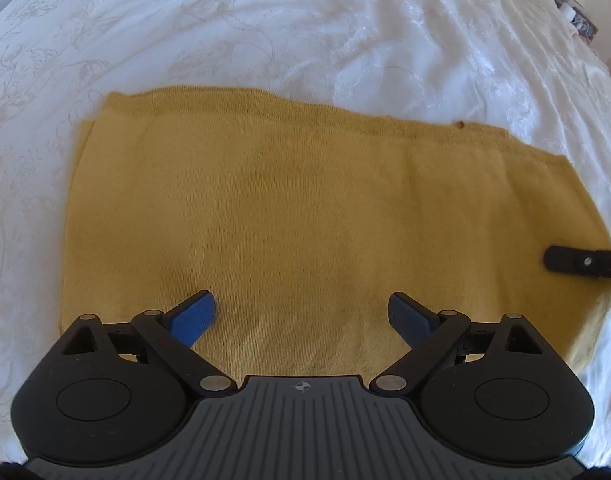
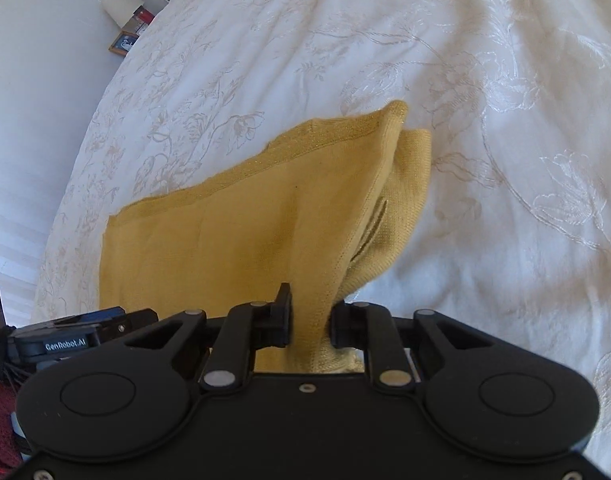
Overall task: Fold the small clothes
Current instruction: 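Fold the held side edge across the sweater and open the right gripper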
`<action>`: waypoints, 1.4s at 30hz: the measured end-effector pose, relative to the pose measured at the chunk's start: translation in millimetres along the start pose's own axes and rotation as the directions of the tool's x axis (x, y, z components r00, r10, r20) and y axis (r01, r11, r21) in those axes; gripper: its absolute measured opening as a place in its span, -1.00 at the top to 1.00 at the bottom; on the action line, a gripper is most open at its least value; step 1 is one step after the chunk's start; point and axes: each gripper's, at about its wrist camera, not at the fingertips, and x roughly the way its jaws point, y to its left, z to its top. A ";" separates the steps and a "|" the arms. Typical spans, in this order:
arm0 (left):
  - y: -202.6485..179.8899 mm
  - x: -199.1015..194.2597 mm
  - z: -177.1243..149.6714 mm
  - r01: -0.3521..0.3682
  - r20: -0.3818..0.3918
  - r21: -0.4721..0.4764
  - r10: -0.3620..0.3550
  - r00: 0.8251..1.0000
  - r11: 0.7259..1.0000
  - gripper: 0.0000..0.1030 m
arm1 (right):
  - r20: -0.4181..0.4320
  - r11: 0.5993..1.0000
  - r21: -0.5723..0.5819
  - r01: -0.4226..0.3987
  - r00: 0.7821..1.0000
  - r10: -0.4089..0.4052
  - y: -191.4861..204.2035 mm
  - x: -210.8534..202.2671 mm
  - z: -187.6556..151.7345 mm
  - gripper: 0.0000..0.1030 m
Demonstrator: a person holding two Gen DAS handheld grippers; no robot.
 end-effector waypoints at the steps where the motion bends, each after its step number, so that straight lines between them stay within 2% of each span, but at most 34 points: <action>1: 0.8 7.2 -1.0 0.001 -0.017 0.008 -0.001 1.000 1.000 -0.80 | 0.000 1.000 -0.007 0.010 1.000 -0.010 5.1 -1.4 0.8 0.49; 4: 2.8 17.5 1.0 0.005 -0.035 0.035 -0.004 0.999 0.999 -0.79 | 0.003 0.999 -0.018 0.046 0.999 -0.046 20.2 -4.4 3.3 0.49; 5: 4.3 15.1 2.7 0.010 -0.034 0.029 -0.009 0.999 1.000 -0.70 | 0.004 0.998 -0.021 0.057 0.998 -0.057 25.1 -5.4 3.6 0.49; 7: 12.2 3.3 5.5 0.036 -0.014 0.005 -0.036 0.999 0.999 -0.56 | 0.009 0.996 -0.032 0.081 0.997 -0.081 40.0 -7.4 4.8 0.49; 10: 33.0 -17.8 2.9 0.061 0.031 -0.042 -0.059 0.998 0.997 -0.52 | 0.011 0.995 -0.054 0.087 0.996 -0.086 68.4 -6.2 6.6 0.49; 18: 118.2 -65.7 -14.2 0.008 0.119 -0.132 0.008 0.993 0.991 -0.52 | 0.005 0.993 -0.116 0.038 0.999 -0.038 142.2 12.8 -3.2 0.49; 26: 184.9 -86.6 -33.7 -0.033 0.108 -0.217 0.058 0.993 0.976 -0.52 | -0.039 0.990 -0.138 -0.016 0.999 0.011 203.7 66.3 -21.7 0.50; 35: 201.7 -90.9 -47.8 -0.021 0.081 -0.204 0.039 0.996 0.979 -0.52 | -0.033 0.984 -0.163 0.078 0.996 -0.085 235.8 104.4 -39.2 0.50; 42: 200.7 -89.7 -44.3 -0.013 0.078 -0.181 0.027 0.997 0.983 -0.52 | -0.014 0.982 -0.158 0.108 0.994 -0.111 247.6 112.9 -43.6 0.50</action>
